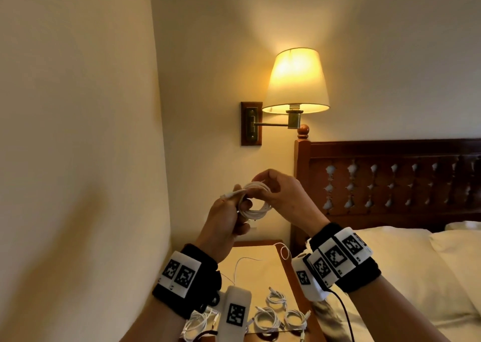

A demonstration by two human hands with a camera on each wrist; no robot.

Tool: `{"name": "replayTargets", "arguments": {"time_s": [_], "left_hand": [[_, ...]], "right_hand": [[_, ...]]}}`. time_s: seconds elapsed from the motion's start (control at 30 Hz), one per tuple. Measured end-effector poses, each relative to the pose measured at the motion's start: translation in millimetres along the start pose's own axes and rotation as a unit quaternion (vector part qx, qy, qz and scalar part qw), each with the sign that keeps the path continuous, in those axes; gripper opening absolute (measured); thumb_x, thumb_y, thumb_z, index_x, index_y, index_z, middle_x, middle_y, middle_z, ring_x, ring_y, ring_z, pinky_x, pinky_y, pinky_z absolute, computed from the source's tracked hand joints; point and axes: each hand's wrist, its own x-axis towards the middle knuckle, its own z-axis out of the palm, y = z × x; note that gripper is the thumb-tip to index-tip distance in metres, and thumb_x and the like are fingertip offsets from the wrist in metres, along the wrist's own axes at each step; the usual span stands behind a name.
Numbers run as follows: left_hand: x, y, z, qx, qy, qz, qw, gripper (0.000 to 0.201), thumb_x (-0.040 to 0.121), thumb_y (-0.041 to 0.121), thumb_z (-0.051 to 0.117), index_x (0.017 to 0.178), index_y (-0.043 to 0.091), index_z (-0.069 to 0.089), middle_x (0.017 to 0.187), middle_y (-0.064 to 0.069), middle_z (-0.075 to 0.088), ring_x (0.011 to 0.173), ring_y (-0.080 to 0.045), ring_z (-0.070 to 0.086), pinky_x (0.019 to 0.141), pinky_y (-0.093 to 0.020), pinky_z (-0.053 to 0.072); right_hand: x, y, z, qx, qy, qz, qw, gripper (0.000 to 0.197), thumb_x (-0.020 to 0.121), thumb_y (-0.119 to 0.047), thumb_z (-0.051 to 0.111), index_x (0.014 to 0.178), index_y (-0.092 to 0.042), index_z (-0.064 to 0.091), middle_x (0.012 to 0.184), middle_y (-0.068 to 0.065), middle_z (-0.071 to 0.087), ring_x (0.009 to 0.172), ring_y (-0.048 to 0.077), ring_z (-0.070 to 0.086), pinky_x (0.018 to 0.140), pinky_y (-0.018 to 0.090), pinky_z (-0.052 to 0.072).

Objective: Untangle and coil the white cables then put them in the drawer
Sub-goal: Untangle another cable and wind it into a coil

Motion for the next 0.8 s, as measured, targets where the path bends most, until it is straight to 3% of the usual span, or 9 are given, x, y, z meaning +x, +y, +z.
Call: {"name": "replayTargets", "arguments": {"time_s": [0.07,0.13,0.23,0.3,0.43,0.53,0.63,0.7,0.8], "left_hand": [[0.4,1.3,-1.4,-0.020,0.019,-0.024,0.999,0.025,0.102,0.026,0.041,0.106,0.016,0.063,0.068,-0.002,0.047,0.056,-0.009,0.035,0.046,-0.022,0.029],[0.4,1.4,-3.7,-0.051,0.038,-0.053,0.997,0.023,0.102,0.031,0.040,0.101,0.027,0.062,0.066,-0.003,0.049,0.057,-0.012,0.036,0.049,-0.025,0.027],[-1.1,0.9,-13.5,-0.089,-0.020,-0.091,0.992,0.064,0.094,0.064,0.031,0.097,0.010,0.066,0.069,-0.006,0.054,0.055,-0.014,0.037,0.048,-0.026,0.023],[-1.7,0.1,-17.9,-0.028,-0.037,-0.082,0.995,0.071,0.085,0.072,0.040,0.097,0.007,0.067,0.074,-0.007,0.059,0.056,-0.015,0.041,0.049,-0.026,0.025],[-3.4,-5.9,-16.7,0.222,0.029,0.047,0.973,0.046,0.079,0.053,0.063,0.108,0.019,0.070,0.088,-0.004,0.071,0.064,-0.013,0.059,0.046,-0.022,0.040],[-0.3,-12.9,-22.5,0.243,0.057,0.078,0.965,0.033,0.078,0.040,0.071,0.103,0.018,0.072,0.081,-0.008,0.074,0.060,-0.019,0.062,0.041,-0.024,0.042],[3.8,-24.8,-26.7,0.280,0.012,0.073,0.957,0.021,0.084,0.029,0.070,0.098,0.013,0.073,0.077,-0.007,0.074,0.060,-0.031,0.064,0.038,-0.024,0.043],[6.6,-37.3,-27.0,0.279,-0.001,0.067,0.958,0.019,0.087,0.024,0.068,0.096,0.008,0.074,0.070,-0.006,0.072,0.052,-0.027,0.061,0.037,-0.024,0.042],[11.3,-65.8,-29.6,0.259,0.021,0.041,0.965,0.018,0.089,0.022,0.067,0.088,0.005,0.074,0.060,-0.009,0.064,0.046,-0.021,0.052,0.040,-0.025,0.044]], "right_hand": [[-4.4,4.7,-3.7,-0.038,-0.039,-0.010,0.998,0.028,0.087,-0.031,0.067,0.111,-0.015,0.062,0.098,-0.003,0.069,0.092,0.009,0.066,0.086,0.030,0.056],[-8.7,9.7,-7.3,-0.046,-0.052,-0.013,0.998,0.028,0.089,-0.033,0.065,0.111,-0.016,0.064,0.097,-0.002,0.069,0.091,0.012,0.066,0.084,0.032,0.056],[-14.8,16.4,-9.3,0.008,-0.040,-0.008,0.999,0.023,0.092,-0.025,0.062,0.110,-0.013,0.067,0.090,0.000,0.071,0.077,0.011,0.067,0.070,0.027,0.057],[-16.9,22.1,-7.4,0.011,-0.017,-0.012,1.000,0.022,0.092,-0.022,0.062,0.111,-0.011,0.069,0.086,0.001,0.072,0.069,0.010,0.066,0.064,0.023,0.056],[-19.2,32.0,-1.8,-0.001,0.003,-0.014,1.000,0.023,0.091,-0.021,0.063,0.110,-0.011,0.071,0.084,0.001,0.071,0.069,0.012,0.067,0.064,0.022,0.056],[-23.0,39.9,-0.2,0.005,0.003,0.004,1.000,0.023,0.091,-0.021,0.063,0.110,-0.011,0.071,0.084,0.001,0.071,0.070,0.014,0.067,0.064,0.023,0.057],[-33.5,45.2,4.0,0.027,-0.012,0.020,0.999,0.019,0.092,-0.022,0.062,0.106,-0.015,0.072,0.084,0.000,0.071,0.075,0.016,0.069,0.064,0.024,0.058],[-44.0,51.8,7.2,0.060,-0.017,0.038,0.997,0.016,0.093,-0.020,0.061,0.105,-0.017,0.070,0.086,0.000,0.071,0.078,0.014,0.071,0.065,0.023,0.057],[-67.1,71.5,11.4,0.037,0.008,0.088,0.995,0.042,0.091,-0.034,0.060,0.129,-0.018,0.059,0.108,-0.004,0.068,0.090,0.013,0.068,0.073,0.024,0.057]]}}
